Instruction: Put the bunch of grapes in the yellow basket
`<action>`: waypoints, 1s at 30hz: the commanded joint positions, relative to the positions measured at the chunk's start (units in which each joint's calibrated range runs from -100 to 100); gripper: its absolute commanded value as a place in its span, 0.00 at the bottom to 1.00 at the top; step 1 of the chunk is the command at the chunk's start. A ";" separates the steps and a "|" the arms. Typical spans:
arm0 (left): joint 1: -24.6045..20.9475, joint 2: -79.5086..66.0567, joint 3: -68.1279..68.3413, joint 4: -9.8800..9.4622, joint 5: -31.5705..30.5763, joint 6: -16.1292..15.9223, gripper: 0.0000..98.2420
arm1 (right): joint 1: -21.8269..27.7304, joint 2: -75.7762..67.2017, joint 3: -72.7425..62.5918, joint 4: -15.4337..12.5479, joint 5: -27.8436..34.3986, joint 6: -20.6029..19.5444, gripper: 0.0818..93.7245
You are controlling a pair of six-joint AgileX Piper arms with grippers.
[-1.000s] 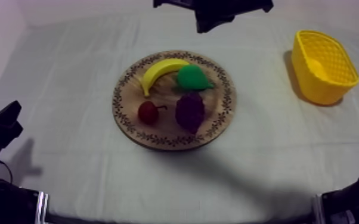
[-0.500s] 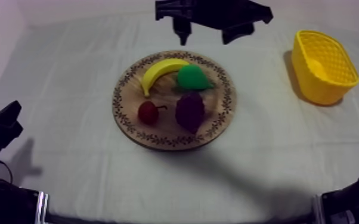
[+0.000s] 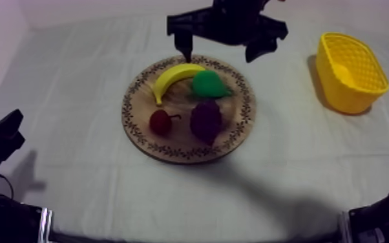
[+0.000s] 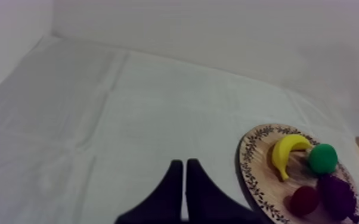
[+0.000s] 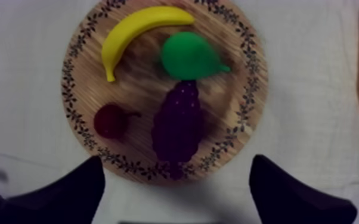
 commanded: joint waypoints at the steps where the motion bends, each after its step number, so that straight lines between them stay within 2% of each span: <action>1: 0.00 0.00 -0.03 0.00 -0.03 0.00 0.00 | 0.03 1.14 1.68 -0.42 -1.72 -0.02 0.99; 19: 0.00 0.00 -0.03 0.00 -0.03 0.00 0.00 | 1.21 12.72 14.37 -4.21 -23.47 2.94 0.99; 30: 0.00 0.00 -0.03 0.00 -0.03 0.00 0.00 | 2.11 18.62 14.08 -5.60 -28.77 5.17 0.98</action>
